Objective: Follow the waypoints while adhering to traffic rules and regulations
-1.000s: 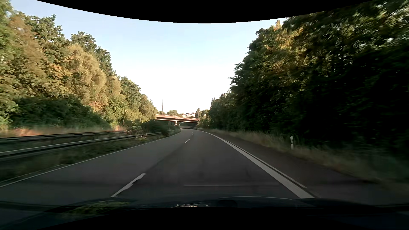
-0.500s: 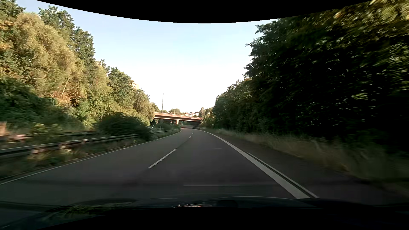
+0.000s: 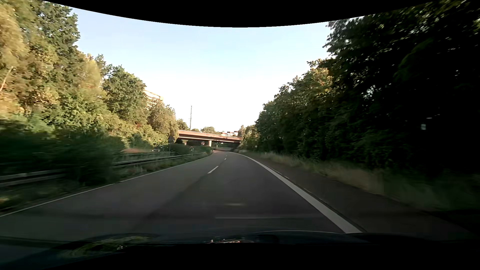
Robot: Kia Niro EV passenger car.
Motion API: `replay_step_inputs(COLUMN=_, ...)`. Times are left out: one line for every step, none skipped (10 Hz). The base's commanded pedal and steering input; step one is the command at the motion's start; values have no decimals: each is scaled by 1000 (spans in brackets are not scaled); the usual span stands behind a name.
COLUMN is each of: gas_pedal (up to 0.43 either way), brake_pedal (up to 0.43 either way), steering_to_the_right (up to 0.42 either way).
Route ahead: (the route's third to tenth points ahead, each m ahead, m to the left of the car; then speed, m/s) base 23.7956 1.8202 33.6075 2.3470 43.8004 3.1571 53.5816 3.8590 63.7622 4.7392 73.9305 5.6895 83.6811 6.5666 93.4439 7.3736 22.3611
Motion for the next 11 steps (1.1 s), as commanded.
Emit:
replay_step_inputs(gas_pedal=0, brake_pedal=0, steering_to_the_right=-10)
replay_step_inputs(gas_pedal=0, brake_pedal=0, steering_to_the_right=-10)
replay_step_inputs(gas_pedal=0, brake_pedal=0, steering_to_the_right=-10)
replay_step_inputs(gas_pedal=0, brake_pedal=0, steering_to_the_right=-10)
replay_step_inputs(gas_pedal=0, brake_pedal=0, steering_to_the_right=-9)
replay_step_inputs(gas_pedal=0, brake_pedal=0, steering_to_the_right=-9)
replay_step_inputs(gas_pedal=0, brake_pedal=0, steering_to_the_right=-9)
replay_step_inputs(gas_pedal=0, brake_pedal=0, steering_to_the_right=-9)
replay_step_inputs(gas_pedal=0, brake_pedal=0, steering_to_the_right=-9)
replay_step_inputs(gas_pedal=0, brake_pedal=0, steering_to_the_right=-9)
replay_step_inputs(gas_pedal=0, brake_pedal=0, steering_to_the_right=-9)
